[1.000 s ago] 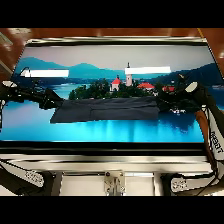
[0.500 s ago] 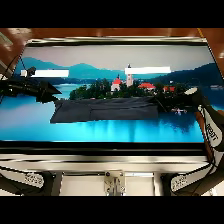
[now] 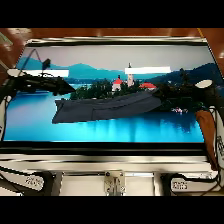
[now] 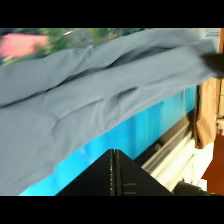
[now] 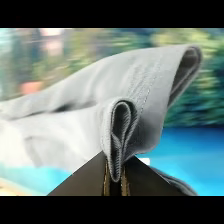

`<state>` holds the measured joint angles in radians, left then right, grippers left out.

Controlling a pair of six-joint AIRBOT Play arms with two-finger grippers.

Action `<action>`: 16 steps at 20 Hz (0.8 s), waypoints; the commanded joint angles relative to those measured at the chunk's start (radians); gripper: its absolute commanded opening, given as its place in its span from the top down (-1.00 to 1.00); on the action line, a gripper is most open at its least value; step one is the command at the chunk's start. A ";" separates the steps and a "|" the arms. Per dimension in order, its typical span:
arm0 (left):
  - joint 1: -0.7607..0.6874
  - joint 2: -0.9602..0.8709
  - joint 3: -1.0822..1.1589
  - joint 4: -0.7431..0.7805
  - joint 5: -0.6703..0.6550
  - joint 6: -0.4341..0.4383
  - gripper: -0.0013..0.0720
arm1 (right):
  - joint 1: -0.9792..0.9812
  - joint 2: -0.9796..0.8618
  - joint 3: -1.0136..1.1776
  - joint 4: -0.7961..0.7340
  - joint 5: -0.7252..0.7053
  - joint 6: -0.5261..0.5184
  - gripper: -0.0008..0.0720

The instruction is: Fold the shirts.

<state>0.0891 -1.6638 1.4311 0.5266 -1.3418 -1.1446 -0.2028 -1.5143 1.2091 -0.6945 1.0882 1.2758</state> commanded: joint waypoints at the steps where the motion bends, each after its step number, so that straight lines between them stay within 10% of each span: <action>1: -0.203 -0.030 -0.040 -0.008 0.166 0.007 0.87 | -0.002 0.213 0.001 0.013 0.095 0.032 0.79; 5: -0.490 -0.115 -0.082 -0.051 0.337 -0.020 0.87 | -0.002 0.438 0.001 0.012 0.167 0.146 0.79; 10: -0.769 -0.243 -0.069 -0.530 0.553 0.108 0.87 | -0.002 0.620 0.001 -0.024 0.259 0.294 0.79; 16: -0.744 -0.290 -0.003 -0.668 0.499 0.169 0.87 | -0.001 0.646 -0.001 -0.047 0.249 0.318 0.79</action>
<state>-0.6735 -1.9430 1.4132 -0.0761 -0.8234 -1.0077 -0.2043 -0.8841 1.2087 -0.7246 1.3510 1.5696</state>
